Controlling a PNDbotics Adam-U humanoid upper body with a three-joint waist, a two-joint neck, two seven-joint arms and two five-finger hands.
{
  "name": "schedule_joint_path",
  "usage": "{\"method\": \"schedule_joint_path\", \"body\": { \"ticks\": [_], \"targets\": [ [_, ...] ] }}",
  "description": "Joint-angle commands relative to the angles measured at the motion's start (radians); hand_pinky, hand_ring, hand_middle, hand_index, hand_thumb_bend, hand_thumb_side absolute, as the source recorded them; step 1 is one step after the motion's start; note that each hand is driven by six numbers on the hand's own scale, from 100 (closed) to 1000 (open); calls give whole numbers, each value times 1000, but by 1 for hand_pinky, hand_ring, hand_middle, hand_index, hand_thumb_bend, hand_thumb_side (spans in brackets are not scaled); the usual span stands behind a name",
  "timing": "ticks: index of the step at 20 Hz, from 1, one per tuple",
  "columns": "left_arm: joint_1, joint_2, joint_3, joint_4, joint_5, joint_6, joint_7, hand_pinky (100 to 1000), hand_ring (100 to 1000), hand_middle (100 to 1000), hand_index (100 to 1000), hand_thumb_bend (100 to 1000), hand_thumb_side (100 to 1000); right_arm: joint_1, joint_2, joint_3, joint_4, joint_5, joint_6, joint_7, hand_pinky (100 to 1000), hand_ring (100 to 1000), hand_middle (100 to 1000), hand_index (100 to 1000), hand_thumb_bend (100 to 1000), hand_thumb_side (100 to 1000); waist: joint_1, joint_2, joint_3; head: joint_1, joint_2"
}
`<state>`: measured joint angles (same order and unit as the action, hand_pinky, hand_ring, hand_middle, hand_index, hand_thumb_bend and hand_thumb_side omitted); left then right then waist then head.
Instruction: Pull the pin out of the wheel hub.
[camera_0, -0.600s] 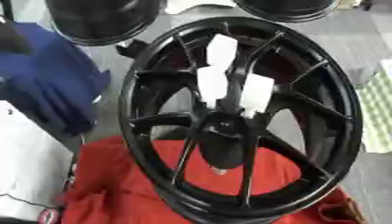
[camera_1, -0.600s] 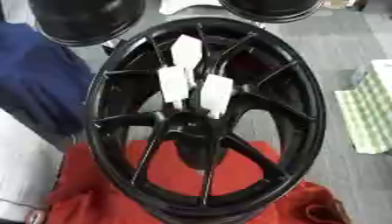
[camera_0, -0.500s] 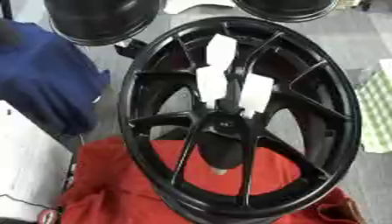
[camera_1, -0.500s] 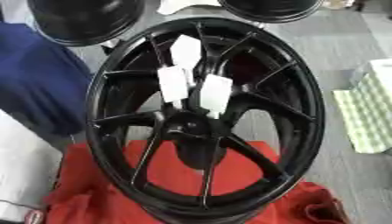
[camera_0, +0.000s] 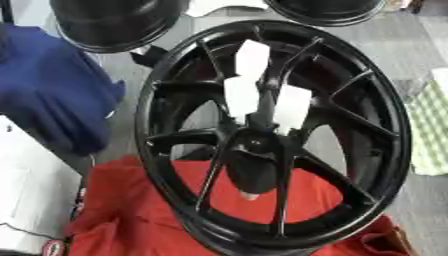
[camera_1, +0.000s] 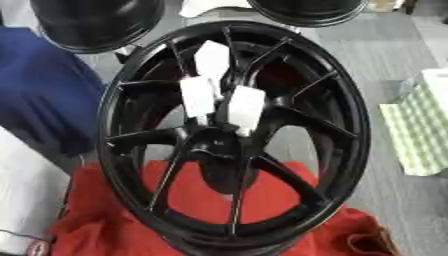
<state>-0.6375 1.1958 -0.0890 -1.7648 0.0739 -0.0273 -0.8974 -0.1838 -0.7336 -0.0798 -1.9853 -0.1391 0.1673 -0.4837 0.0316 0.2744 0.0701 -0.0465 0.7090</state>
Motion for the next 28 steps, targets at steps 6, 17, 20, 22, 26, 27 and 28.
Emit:
{"method": "schedule_joint_path", "body": {
  "ticks": [6, 17, 20, 22, 26, 27, 28],
  "targets": [
    [-177, -74, -122, 8, -64, 4, -10, 855, 840, 791, 882, 253, 632, -17, -13, 0, -15, -13, -1, 8, 689, 708, 641, 723, 100, 644, 8, -24, -22, 14, -16],
    [-430, -294, -277, 205, -211, -24, -10, 855, 840, 790, 881, 266, 624, -37, -4, 12, -15, -21, -1, 20, 688, 707, 640, 721, 100, 654, 14, -13, -55, 30, -34],
    [-500, -360, -317, 264, -222, -42, -10, 853, 840, 789, 880, 272, 620, -44, 0, 16, -15, -23, -2, 22, 687, 707, 640, 721, 100, 655, 14, -8, -62, 32, -45],
    [-535, -399, -339, 302, -229, -51, -10, 853, 839, 789, 880, 272, 620, -48, 2, 18, -15, -24, -2, 24, 687, 707, 640, 721, 100, 656, 14, -6, -64, 34, -48],
    [-575, -451, -350, 373, -260, -66, -10, 852, 838, 789, 881, 272, 621, -52, 8, 20, -15, -27, -3, 25, 686, 706, 640, 720, 100, 660, 15, -3, -69, 38, -52],
    [-582, -463, -348, 391, -269, -70, -10, 852, 839, 789, 880, 272, 620, -54, 10, 21, -15, -28, -3, 25, 686, 706, 640, 720, 100, 660, 15, -2, -70, 38, -54],
    [-589, -475, -346, 407, -276, -73, -10, 852, 838, 788, 881, 273, 616, -55, 11, 21, -15, -29, -4, 25, 686, 706, 640, 720, 100, 661, 15, -2, -72, 37, -55]
  ]
}}
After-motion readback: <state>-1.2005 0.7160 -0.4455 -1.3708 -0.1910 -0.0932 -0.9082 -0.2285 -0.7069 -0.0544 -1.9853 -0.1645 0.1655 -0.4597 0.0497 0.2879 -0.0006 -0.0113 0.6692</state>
